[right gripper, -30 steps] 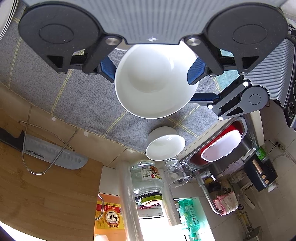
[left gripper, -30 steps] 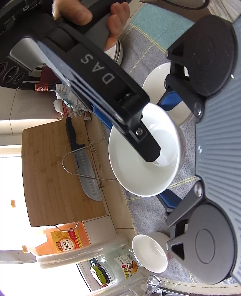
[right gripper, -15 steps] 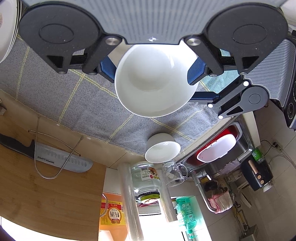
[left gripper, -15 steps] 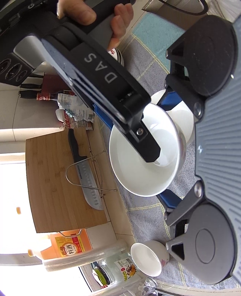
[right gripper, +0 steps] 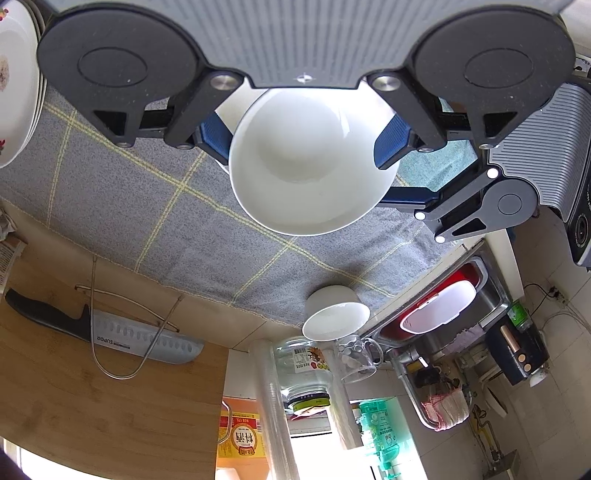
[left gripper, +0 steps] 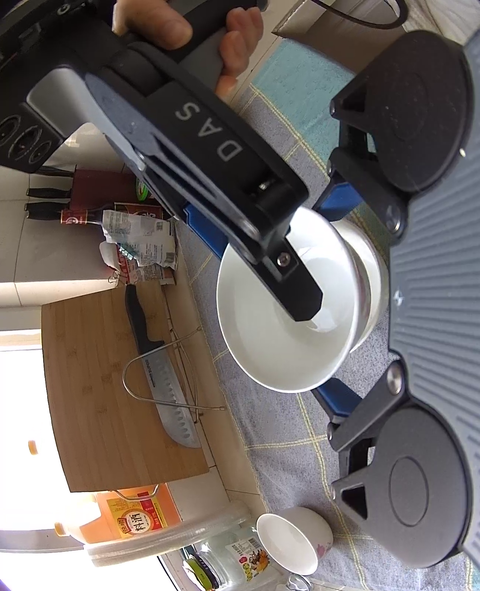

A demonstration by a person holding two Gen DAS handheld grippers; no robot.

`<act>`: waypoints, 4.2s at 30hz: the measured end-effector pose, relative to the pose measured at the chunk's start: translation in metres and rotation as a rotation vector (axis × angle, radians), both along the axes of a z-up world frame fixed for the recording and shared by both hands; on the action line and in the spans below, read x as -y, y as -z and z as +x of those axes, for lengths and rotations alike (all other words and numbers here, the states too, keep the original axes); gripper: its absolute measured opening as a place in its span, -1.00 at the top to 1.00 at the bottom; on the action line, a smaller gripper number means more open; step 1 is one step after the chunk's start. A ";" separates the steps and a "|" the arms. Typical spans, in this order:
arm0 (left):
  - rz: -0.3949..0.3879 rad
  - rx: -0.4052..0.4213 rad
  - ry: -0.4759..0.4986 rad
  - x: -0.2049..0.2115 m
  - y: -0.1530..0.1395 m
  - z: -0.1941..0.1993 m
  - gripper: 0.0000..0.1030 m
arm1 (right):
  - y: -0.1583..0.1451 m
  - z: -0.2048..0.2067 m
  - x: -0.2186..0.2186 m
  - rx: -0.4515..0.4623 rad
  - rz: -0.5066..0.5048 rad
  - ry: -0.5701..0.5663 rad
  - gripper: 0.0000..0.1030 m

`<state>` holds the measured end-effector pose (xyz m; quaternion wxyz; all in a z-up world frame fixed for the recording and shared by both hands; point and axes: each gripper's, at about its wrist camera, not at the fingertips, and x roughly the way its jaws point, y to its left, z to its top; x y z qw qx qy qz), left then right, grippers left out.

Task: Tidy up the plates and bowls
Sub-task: 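Lower the pink-flower bowl into the white bowl with the right gripper, then open the right gripper and pull it up from the bowls, then move the right gripper toward another white bowl near the jar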

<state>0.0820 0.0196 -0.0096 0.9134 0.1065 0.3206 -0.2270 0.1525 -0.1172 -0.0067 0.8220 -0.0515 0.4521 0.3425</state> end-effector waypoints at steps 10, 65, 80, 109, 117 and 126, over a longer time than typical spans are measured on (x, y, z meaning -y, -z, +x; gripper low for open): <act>-0.003 -0.027 0.026 0.010 0.007 0.008 -0.76 | 0.008 0.002 0.012 -0.022 0.000 0.040 -0.67; 0.023 -0.080 0.026 0.009 0.023 0.023 -0.83 | 0.036 0.018 0.016 -0.090 0.008 0.057 -0.69; 0.022 -0.047 0.033 -0.004 0.012 0.008 -0.91 | 0.042 0.005 0.020 -0.040 -0.046 0.055 -0.92; 0.020 -0.023 -0.177 -0.120 0.007 0.019 -0.92 | -0.017 0.044 -0.041 0.045 -0.055 -0.015 -1.00; 0.012 -0.002 -0.358 -0.201 0.026 0.054 -0.92 | -0.020 0.072 -0.118 0.043 -0.081 -0.069 -1.00; 0.042 0.040 -0.361 -0.231 0.040 0.092 -0.92 | -0.017 0.111 -0.180 0.011 -0.079 -0.095 -1.00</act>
